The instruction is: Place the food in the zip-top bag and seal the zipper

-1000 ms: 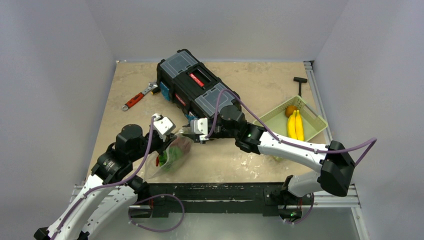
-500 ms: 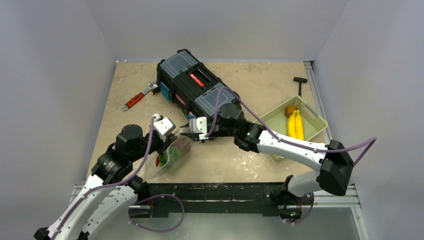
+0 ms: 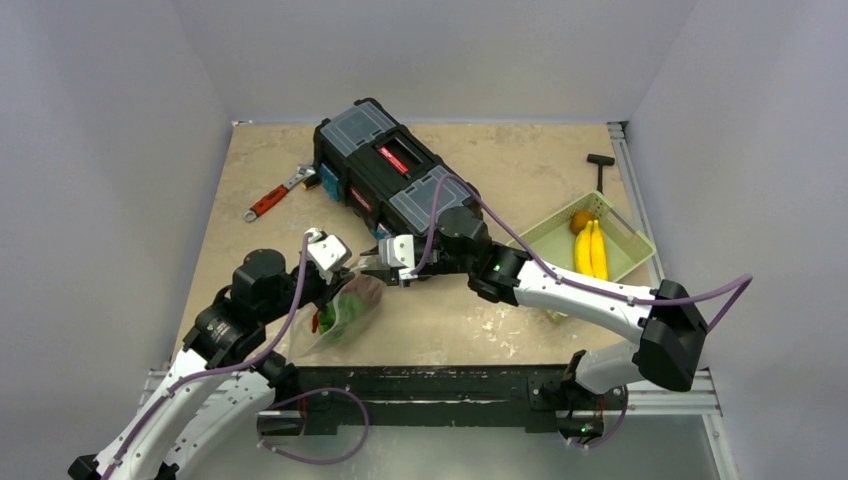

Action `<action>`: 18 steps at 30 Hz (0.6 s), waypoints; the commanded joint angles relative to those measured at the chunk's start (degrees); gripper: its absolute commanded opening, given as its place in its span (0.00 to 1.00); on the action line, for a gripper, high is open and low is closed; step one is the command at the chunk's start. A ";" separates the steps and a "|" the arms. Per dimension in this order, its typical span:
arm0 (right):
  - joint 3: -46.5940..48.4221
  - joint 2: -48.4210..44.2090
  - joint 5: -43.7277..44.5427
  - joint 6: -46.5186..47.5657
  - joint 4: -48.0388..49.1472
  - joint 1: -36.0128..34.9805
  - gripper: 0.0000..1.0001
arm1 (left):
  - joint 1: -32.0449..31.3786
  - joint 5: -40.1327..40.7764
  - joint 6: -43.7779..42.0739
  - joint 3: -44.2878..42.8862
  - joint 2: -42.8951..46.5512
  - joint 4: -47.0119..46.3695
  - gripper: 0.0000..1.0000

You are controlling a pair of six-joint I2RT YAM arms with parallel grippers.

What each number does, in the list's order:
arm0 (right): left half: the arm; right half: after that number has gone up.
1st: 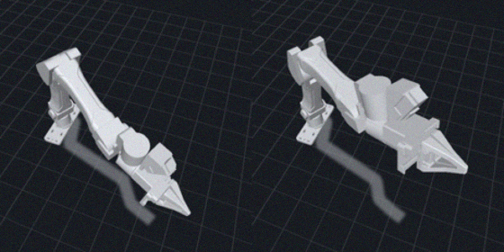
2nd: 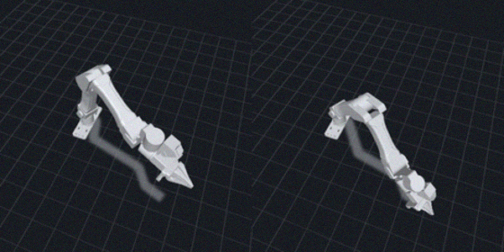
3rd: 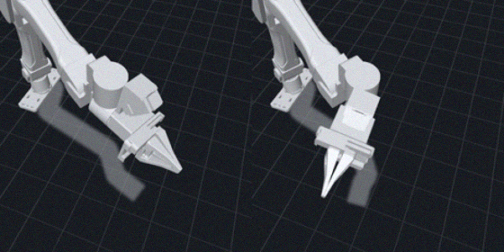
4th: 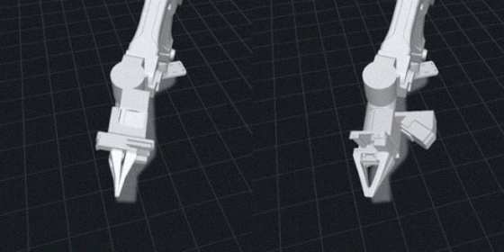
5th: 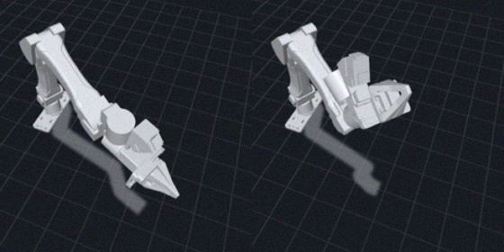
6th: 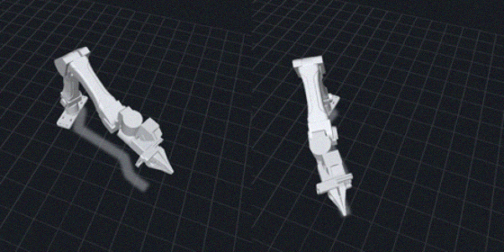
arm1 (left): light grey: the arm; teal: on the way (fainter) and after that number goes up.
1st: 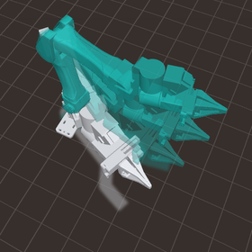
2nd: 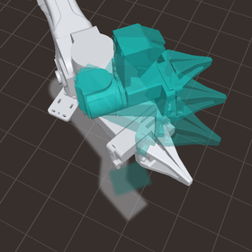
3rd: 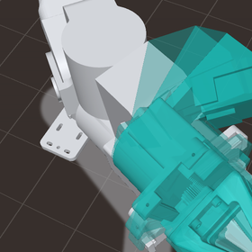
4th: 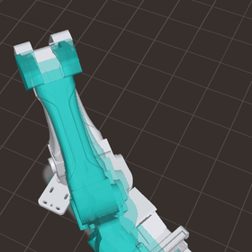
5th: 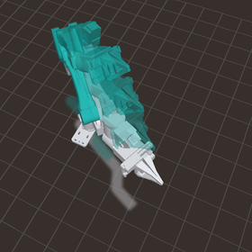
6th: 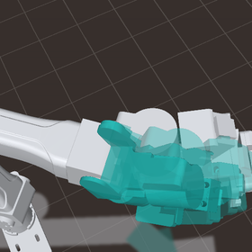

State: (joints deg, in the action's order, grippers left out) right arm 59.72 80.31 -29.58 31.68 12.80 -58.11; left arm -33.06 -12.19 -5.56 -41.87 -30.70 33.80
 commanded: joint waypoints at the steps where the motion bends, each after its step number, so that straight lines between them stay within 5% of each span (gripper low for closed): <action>1: 0.20 -1.27 -0.81 -0.20 -0.14 -0.16 0.30 | 0.01 -0.79 -0.24 0.12 0.20 -1.81 0.00; 10: 1.46 0.52 -1.68 0.57 -0.83 -0.14 0.31 | 0.01 -0.85 -0.21 0.20 0.59 -1.92 0.00; 18: 2.00 1.22 -1.43 0.79 -0.23 -0.16 0.20 | 0.00 -1.17 -0.38 0.21 0.52 -2.08 0.00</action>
State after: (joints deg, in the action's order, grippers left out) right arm 59.75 81.30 -29.78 31.97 11.55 -58.11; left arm -33.06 -12.23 -5.56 -41.87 -30.48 33.80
